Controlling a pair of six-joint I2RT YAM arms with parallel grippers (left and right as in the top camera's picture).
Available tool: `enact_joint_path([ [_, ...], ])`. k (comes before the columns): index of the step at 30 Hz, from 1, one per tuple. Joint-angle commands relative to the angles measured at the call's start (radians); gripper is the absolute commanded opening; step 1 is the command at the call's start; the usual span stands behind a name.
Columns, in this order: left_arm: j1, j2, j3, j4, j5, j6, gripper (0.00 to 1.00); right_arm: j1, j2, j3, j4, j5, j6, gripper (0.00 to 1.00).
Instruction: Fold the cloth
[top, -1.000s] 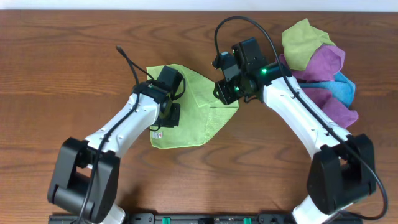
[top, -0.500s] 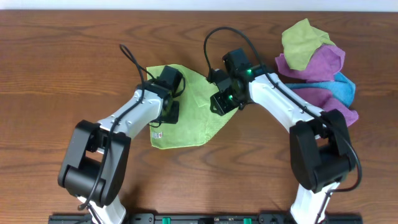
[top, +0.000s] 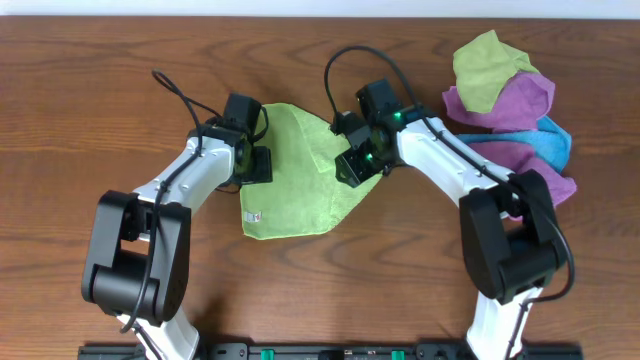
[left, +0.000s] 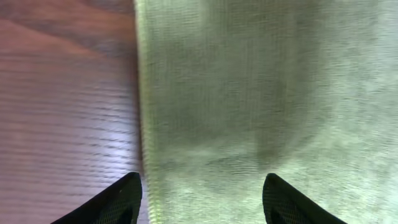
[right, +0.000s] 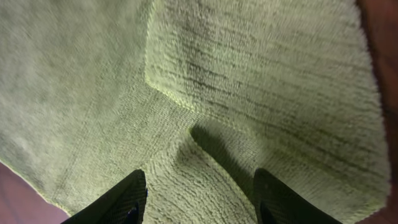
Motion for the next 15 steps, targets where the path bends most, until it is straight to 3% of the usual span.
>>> enact_joint_path([
  [1,-0.001,0.016,-0.006,0.013,0.05,-0.004,0.64,0.007,0.028,-0.002,-0.008,0.023,-0.031,0.57],
  [15,-0.001,0.077,-0.006,0.145,0.042,-0.004,0.72,0.01,0.047,-0.002,-0.068,0.024,-0.079,0.63],
])
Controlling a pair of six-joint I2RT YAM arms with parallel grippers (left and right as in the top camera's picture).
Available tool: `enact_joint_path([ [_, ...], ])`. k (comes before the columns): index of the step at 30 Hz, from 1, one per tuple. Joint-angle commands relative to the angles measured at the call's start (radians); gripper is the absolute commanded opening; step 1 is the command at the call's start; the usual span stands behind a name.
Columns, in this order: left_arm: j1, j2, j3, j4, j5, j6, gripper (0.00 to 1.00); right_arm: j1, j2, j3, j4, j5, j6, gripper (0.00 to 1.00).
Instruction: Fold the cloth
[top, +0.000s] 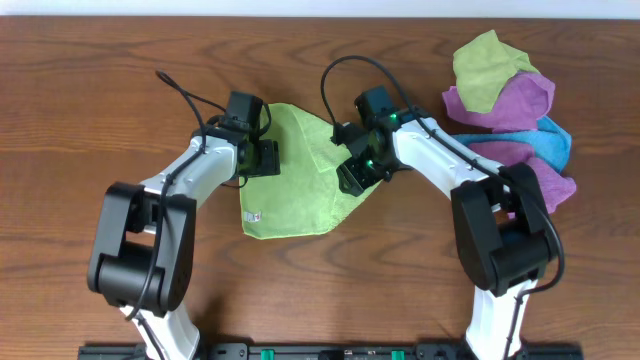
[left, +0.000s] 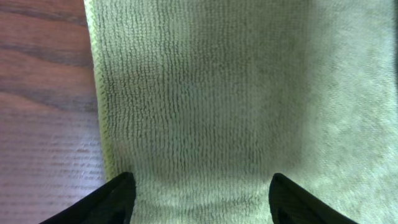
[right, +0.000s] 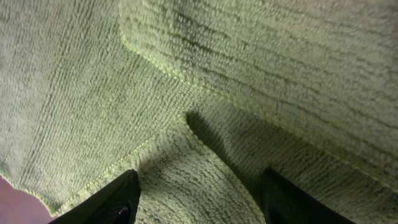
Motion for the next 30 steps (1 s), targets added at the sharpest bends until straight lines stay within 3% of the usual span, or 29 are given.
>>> enact_joint_path([
  [1,-0.001,0.033,-0.006,0.022,0.0,-0.005,0.71,0.011,0.005,-0.002,-0.018,0.002,-0.028,0.63],
  [26,0.0,0.071,-0.006,0.043,-0.001,-0.012,0.72,0.019,0.004,-0.002,-0.43,-0.1,-0.061,0.58],
  [30,0.0,0.071,-0.006,0.043,-0.001,-0.012,0.72,0.02,0.004,-0.002,-0.512,-0.1,-0.056,0.62],
])
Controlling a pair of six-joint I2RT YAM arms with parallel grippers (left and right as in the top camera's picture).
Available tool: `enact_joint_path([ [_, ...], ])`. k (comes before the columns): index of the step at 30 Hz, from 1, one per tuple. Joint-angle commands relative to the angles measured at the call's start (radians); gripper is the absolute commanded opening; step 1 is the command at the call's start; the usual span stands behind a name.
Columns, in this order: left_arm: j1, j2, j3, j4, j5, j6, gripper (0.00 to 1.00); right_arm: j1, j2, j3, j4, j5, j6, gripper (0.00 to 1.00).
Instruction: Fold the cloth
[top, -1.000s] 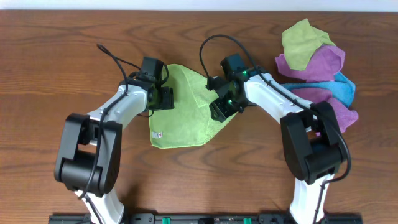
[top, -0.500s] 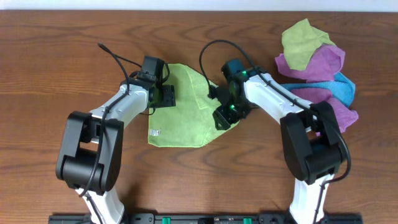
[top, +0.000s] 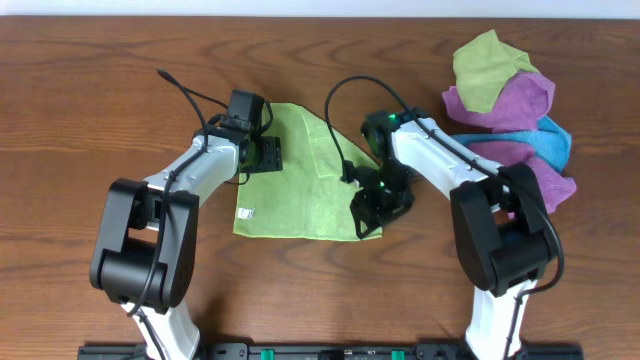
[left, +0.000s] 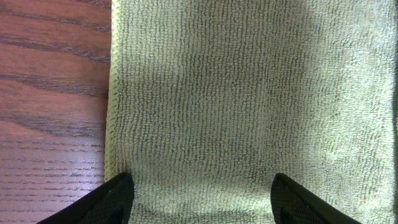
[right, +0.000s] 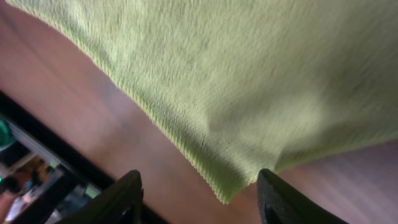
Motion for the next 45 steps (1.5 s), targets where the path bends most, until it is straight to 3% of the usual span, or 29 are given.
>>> enact_joint_path([
  [1,0.002,0.058,-0.009,-0.004,0.0,-0.011,0.72,0.015,0.004,-0.002,-0.044,-0.021,-0.003,0.61],
  [4,0.002,0.058,-0.009,-0.004,0.0,-0.011,0.72,0.015,0.004,-0.002,-0.039,-0.02,0.005,0.54],
  [10,0.002,0.058,-0.009,-0.019,0.0,-0.011,0.73,0.019,0.003,-0.001,0.168,-0.018,0.102,0.57],
  [14,0.002,0.058,-0.009,-0.035,0.0,-0.011,0.73,0.04,-0.005,0.045,0.269,0.099,0.146,0.58],
  [22,0.002,0.043,0.016,-0.149,0.0,0.001,0.76,0.078,-0.015,0.331,0.18,0.231,0.145,0.57],
  [26,0.002,0.011,0.075,-0.232,-0.003,0.002,0.76,0.079,-0.047,0.375,0.162,0.324,0.146,0.58],
  [31,0.002,-0.089,0.158,-0.349,-0.051,0.042,0.65,0.058,-0.09,0.377,0.188,0.359,0.146,0.59],
  [36,0.002,-0.246,0.162,-0.437,-0.105,0.05,0.64,0.019,-0.117,0.378,0.28,0.357,0.134,0.65],
  [38,-0.006,-0.294,0.157,-0.49,-0.105,0.049,0.6,0.013,-0.116,0.378,0.306,0.358,0.112,0.62],
  [45,-0.072,-0.33,0.009,-0.562,-0.103,-0.053,0.32,0.006,-0.107,0.377,0.414,0.373,0.067,0.66],
])
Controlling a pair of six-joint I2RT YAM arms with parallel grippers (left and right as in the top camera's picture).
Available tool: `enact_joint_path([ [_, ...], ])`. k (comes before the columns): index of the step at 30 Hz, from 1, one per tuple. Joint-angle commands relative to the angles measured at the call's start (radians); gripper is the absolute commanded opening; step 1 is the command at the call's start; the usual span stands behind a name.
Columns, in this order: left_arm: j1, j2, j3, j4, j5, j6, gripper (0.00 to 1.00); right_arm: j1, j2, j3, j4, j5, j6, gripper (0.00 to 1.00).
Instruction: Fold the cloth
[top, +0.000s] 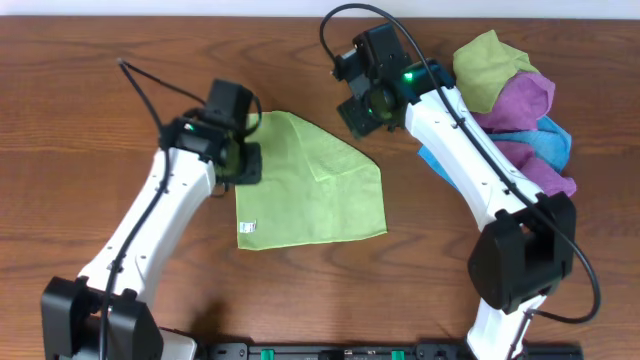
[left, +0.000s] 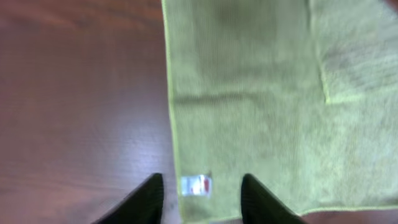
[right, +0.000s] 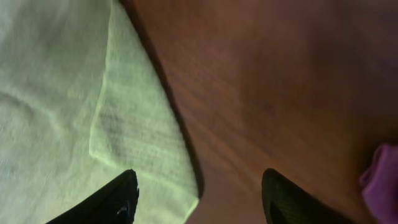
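Note:
The green cloth (top: 310, 195) lies flat on the wooden table (top: 90, 90), its back right corner folded over as a flap (top: 335, 150). A white label (left: 194, 185) sits at its front left corner. My left gripper (top: 243, 163) hovers open over the cloth's left edge (left: 169, 112), holding nothing, its fingertips (left: 148, 198) either side of the label. Open too, my right gripper (top: 358, 112) is raised behind the cloth's back right edge, over bare wood. The right wrist view has the cloth (right: 56, 93) at the left and nothing between the fingertips (right: 121, 198).
A heap of other cloths (top: 510, 100), green, purple and blue, lies at the back right, close to the right arm. A bit of purple cloth (right: 382, 171) shows at the right wrist view's edge. Cables loop off both wrists.
My right gripper was at the cloth's front right corner and is now up behind its back right edge. My left gripper, low on the cloth's back left, now hovers over the left edge. The cloth lies wider.
Both grippers were open and low on a bunched cloth that narrowed toward the front. Then the right gripper was at the front right with the cloth's corner spread out there, the left still pressing the back left. Now both are off the flattened cloth.

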Motion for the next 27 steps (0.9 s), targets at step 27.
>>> enact_joint_path([
  [27,-0.146,-0.396,-0.644,0.389,0.072,-0.192,0.39,0.075,0.09,0.017,0.055,-0.125,0.04,0.68],
])
